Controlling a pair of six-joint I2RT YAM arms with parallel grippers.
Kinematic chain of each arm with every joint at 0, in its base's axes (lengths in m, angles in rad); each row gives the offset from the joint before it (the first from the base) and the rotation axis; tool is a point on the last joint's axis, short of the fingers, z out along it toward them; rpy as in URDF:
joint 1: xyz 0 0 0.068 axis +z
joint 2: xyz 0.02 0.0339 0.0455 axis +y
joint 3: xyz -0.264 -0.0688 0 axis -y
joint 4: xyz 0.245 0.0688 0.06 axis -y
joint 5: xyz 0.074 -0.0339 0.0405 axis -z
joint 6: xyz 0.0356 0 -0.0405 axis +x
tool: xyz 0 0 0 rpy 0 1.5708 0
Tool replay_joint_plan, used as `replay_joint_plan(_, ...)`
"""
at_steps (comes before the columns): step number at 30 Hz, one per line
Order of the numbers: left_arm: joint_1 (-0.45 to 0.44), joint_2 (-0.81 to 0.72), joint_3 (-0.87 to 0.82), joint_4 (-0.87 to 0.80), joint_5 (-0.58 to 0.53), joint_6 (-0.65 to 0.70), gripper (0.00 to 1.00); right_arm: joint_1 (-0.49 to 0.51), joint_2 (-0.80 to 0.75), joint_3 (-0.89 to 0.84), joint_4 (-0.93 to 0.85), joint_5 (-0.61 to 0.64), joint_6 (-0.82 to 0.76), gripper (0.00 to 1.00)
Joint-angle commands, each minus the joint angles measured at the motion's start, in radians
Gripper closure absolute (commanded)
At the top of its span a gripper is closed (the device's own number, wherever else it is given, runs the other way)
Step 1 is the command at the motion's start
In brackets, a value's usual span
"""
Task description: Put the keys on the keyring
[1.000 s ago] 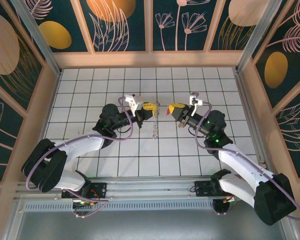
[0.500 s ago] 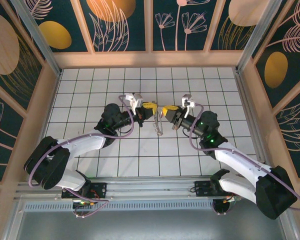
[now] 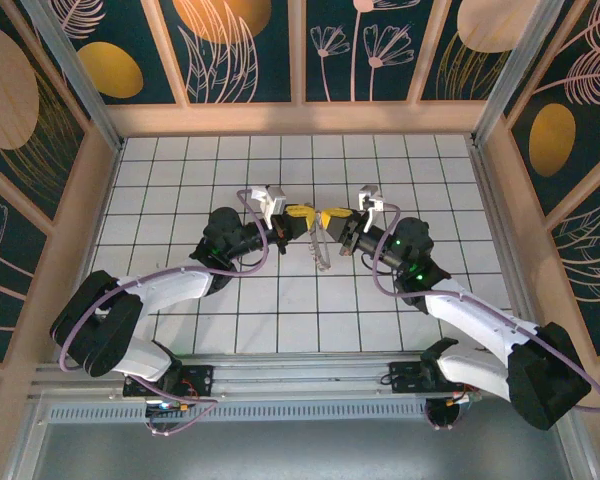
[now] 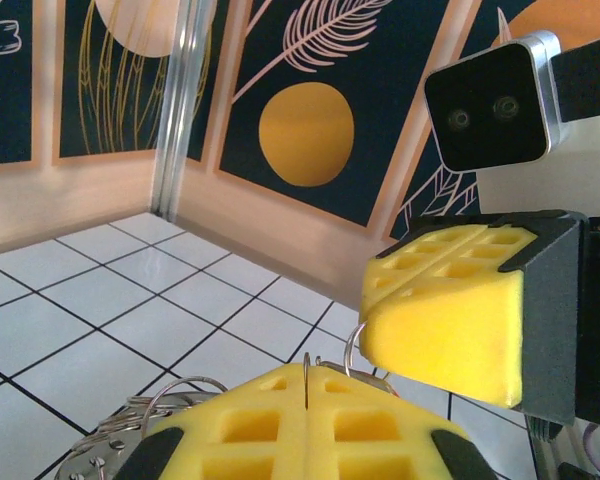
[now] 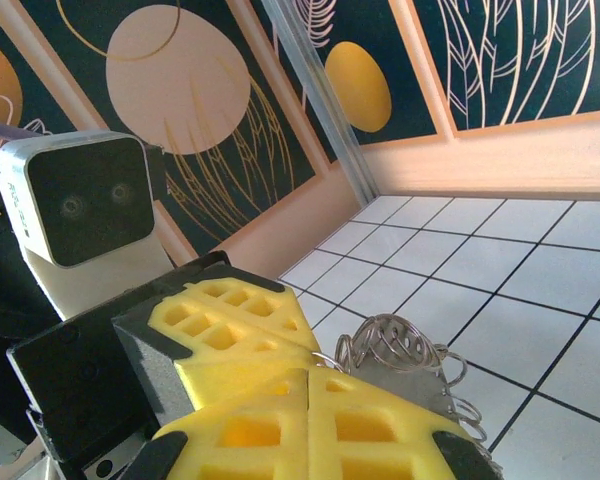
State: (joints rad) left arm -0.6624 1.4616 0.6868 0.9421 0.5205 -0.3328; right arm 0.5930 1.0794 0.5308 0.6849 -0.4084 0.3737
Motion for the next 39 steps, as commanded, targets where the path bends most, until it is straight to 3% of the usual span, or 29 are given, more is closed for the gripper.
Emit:
replay_joint_plan(1, -0.007, 0.004, 0.031, 0.075, 0.032, -0.018, 1.00, 0.009, 0.005, 0.040, 0.044, 0.008, -0.016, 1.00)
replay_joint_plan(39, -0.018, -0.037, 0.022, 0.107, 0.038, -0.003, 1.00, -0.033, 0.026, -0.011, -0.004, 0.051, -0.025, 1.00)
